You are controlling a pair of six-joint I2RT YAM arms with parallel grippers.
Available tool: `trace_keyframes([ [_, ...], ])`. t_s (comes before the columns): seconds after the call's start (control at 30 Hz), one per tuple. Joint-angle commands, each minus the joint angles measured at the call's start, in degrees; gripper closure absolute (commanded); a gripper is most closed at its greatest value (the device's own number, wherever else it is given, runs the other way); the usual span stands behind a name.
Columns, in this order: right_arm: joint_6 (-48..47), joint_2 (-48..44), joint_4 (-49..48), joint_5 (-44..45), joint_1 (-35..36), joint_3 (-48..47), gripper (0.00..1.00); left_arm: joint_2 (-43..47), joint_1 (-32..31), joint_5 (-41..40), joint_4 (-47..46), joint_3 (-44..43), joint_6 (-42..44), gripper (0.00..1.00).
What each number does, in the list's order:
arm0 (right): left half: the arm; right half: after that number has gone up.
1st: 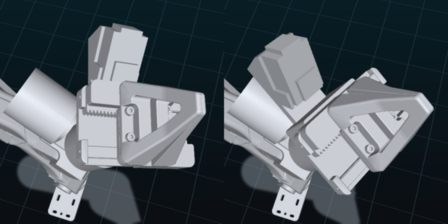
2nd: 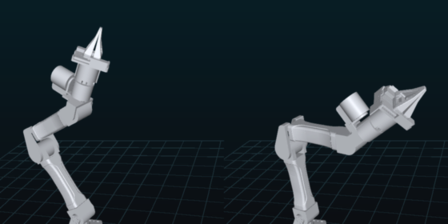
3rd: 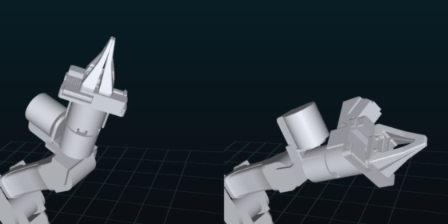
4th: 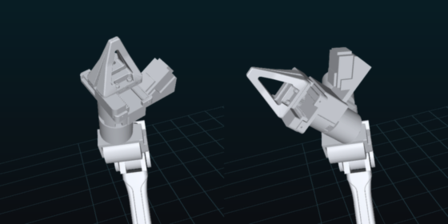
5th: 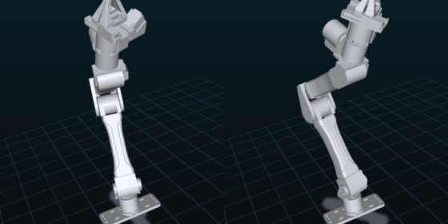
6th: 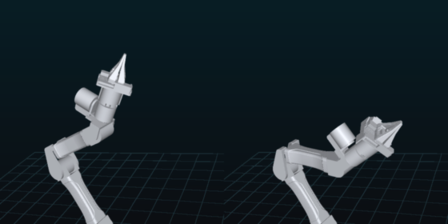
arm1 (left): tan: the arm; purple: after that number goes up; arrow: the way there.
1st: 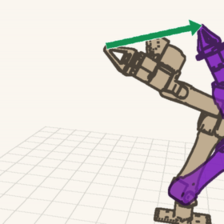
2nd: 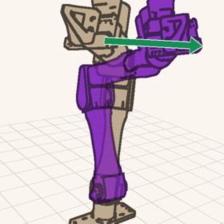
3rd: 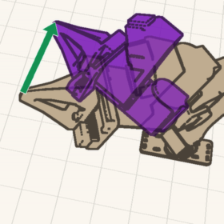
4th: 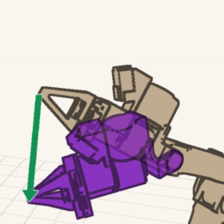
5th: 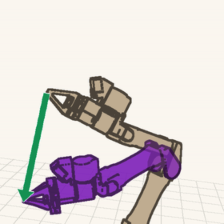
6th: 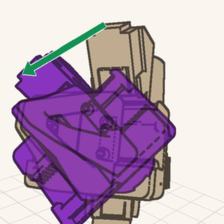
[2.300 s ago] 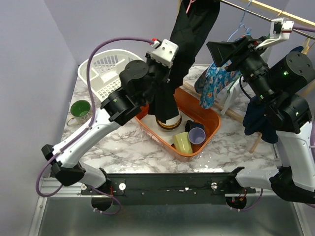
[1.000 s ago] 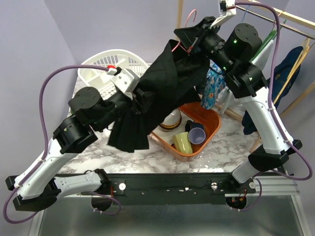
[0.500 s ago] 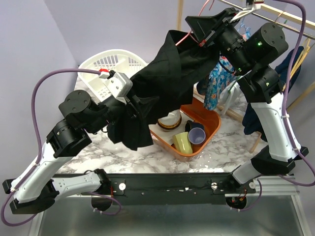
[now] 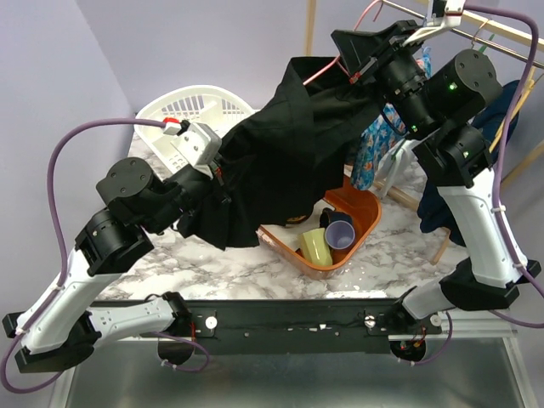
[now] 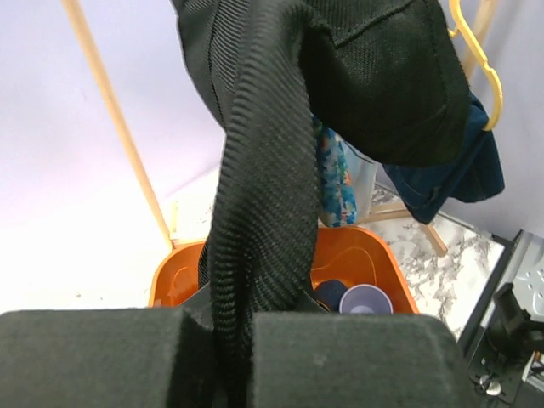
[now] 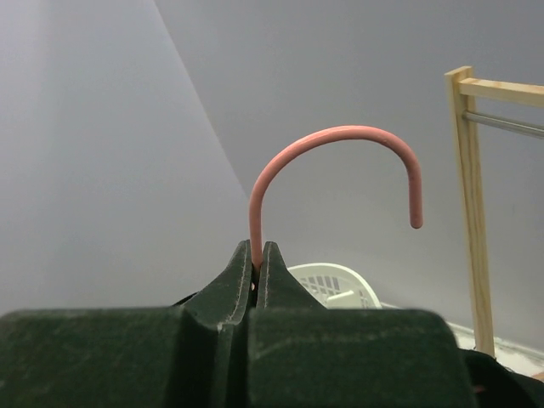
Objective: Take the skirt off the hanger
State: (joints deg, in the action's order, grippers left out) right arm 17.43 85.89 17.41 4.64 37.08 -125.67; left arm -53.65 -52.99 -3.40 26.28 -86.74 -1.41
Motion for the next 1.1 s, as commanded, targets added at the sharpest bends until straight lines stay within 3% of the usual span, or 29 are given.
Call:
trace_keyframes([
  [0.0,-0.5,-5.4,-11.2,10.6,-0.9,4.3,0.99,3.5,-0.1,-5.1,2.8,-3.5,-0.9,1.0],
  [0.37,-0.6,-11.9,-16.3,16.1,-0.9,11.6,0.99,5.5,-0.1,-14.4,3.8,-5.0,0.3,1.0],
  [0.63,1.1,-15.0,-18.8,16.0,-0.9,14.9,0.99,8.0,-0.1,-23.0,-1.0,-3.6,-0.2,1.0],
  [0.73,6.9,-17.7,-18.0,21.9,-1.0,17.0,0.99,11.1,-0.1,-26.0,-6.0,0.1,0.3,1.0],
  [0.83,7.5,-19.9,-22.4,21.4,-0.9,20.7,0.99,11.9,-0.1,-26.7,-7.2,0.6,0.2,1.0],
  [1.07,10.3,-20.2,-20.9,16.7,-0.9,19.1,0.99,8.4,-0.1,-22.2,-5.3,-2.0,-1.1,1.0],
])
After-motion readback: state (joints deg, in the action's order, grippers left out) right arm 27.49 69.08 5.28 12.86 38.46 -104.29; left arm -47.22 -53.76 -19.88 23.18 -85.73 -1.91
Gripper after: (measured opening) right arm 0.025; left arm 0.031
